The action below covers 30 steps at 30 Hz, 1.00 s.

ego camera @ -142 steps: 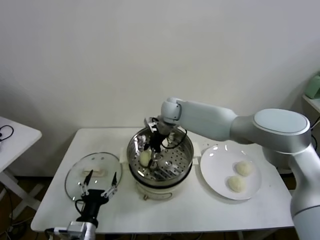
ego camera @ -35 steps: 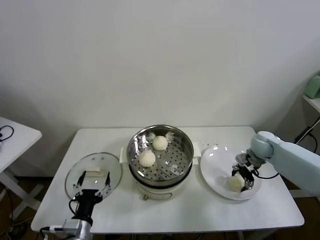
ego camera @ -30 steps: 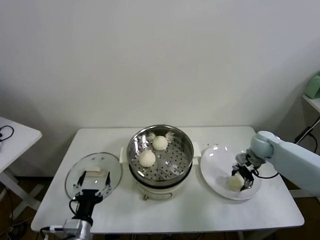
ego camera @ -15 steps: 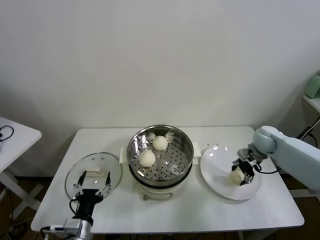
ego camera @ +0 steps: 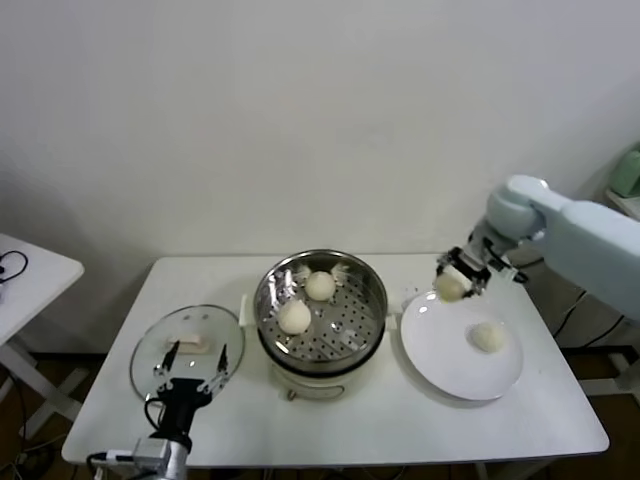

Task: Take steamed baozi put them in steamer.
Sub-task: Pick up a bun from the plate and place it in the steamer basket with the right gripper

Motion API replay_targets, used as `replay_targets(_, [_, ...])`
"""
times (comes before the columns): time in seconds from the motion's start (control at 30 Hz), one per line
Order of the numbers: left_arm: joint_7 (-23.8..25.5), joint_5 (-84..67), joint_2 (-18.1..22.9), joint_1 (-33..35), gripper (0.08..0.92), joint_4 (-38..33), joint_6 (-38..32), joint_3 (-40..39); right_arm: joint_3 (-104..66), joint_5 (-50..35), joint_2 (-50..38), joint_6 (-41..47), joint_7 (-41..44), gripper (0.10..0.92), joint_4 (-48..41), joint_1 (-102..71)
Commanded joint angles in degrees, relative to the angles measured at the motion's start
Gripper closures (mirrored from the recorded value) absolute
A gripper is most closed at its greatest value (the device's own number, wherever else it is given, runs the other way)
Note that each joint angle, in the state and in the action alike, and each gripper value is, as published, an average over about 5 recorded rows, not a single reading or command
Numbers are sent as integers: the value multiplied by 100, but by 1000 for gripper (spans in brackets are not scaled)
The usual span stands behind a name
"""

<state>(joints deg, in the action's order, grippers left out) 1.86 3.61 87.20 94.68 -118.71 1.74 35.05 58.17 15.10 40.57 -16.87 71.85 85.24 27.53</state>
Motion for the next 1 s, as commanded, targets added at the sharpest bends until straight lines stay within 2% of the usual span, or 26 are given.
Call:
replay_targets(0.03, [-29, 20, -8, -1, 177, -26, 35, -16, 261, 678, 638, -972, 61, 347, 1043, 1368])
replay_targets(0.27, [-46, 9, -21, 21, 177, -12, 16, 42, 217, 974, 1445, -961, -37, 350, 1221, 864])
replay_targets(0.57, [-24, -60, 2, 127, 177, -50, 29, 176, 275, 1145, 2414, -930, -94, 355, 821, -72])
replay_targets(1.0, [-29, -69, 24, 214, 177, 16, 22, 214, 826, 542, 2553, -1025, -140, 355, 545, -244])
